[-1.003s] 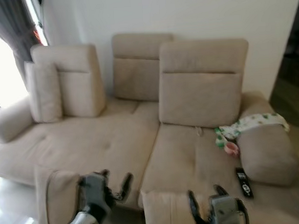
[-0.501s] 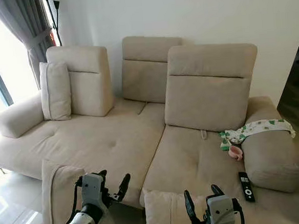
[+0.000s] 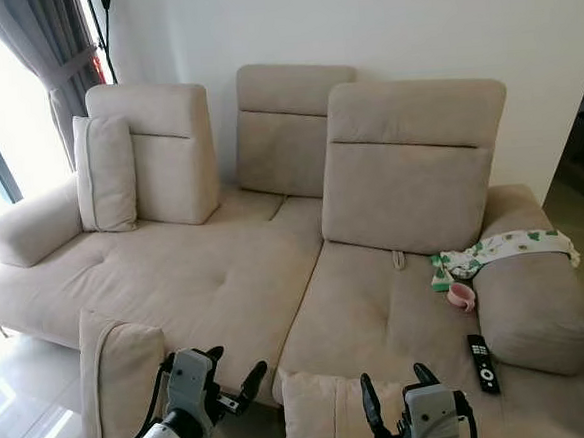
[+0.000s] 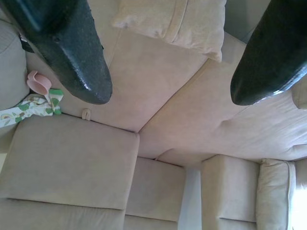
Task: Move the pillow to the sofa from floor
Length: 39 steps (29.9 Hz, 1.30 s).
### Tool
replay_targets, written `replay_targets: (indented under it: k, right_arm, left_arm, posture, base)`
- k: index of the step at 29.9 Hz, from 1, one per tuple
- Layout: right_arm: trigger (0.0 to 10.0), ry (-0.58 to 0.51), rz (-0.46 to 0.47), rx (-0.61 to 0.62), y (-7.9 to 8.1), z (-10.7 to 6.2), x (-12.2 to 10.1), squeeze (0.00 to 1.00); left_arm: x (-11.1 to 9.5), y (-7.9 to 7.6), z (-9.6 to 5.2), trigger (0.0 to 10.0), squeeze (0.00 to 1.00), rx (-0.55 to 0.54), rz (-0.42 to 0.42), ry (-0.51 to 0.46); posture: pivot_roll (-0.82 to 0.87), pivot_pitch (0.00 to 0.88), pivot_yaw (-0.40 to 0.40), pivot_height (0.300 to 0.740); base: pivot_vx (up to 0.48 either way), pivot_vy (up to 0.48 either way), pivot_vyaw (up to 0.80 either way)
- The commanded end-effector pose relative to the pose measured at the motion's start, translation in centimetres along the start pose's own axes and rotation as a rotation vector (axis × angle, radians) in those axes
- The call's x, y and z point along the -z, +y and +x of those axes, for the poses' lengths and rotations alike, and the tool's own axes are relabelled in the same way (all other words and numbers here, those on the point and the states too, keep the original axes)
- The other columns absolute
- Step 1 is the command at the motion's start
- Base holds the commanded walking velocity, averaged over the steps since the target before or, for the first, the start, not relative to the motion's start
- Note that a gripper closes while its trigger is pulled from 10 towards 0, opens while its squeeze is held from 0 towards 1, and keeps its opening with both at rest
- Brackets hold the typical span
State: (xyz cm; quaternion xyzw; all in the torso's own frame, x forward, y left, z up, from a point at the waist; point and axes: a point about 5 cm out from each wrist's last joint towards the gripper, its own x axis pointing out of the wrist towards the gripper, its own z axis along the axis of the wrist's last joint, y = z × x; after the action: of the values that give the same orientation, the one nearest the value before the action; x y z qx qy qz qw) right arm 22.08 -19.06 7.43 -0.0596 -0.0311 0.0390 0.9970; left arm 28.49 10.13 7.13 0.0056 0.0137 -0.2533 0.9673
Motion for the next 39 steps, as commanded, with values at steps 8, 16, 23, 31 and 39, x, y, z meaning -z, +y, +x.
replay_targets:
  k: [8,16,23,31,39]
  right_arm:
    - [10.0,0.001,0.011,-0.005,0.26,-0.13,0.21,0.00]
    - [10.0,0.002,0.010,-0.008,0.23,-0.13,0.22,0.00]
    - [10.0,-0.002,0.009,-0.007,0.20,0.02,0.11,0.00]
    - [10.0,-0.006,0.007,-0.006,0.21,-0.01,0.04,0.00]
    - [10.0,-0.009,0.009,-0.008,0.21,0.03,-0.07,0.00]
  left_arm:
    - [0.47,-0.04,-0.44,10.0,0.00,-0.001,-0.008,0.005]
    - [0.39,-0.05,-0.49,10.0,0.00,-0.004,-0.028,-0.009]
    - [0.15,-0.35,-0.36,10.0,0.00,0.014,-0.021,-0.026]
    - [0.22,-0.70,-0.43,10.0,0.00,0.039,-0.032,-0.030]
    - [0.25,-0.76,-0.48,10.0,0.00,0.044,-0.032,-0.034]
  posture:
    - [0.08,0.000,0.038,0.740]
    - [0.08,0.000,0.035,0.740]
    - [0.08,0.000,0.034,0.740]
    - [0.08,0.000,0.036,0.740]
    - [0.08,0.000,0.034,0.740]
  base:
    - [0.000,0.000,0.00]
    - [0.000,0.000,0.00]
    - [0.000,0.000,0.00]
    - [0.000,0.000,0.00]
    - [0.000,0.000,0.00]
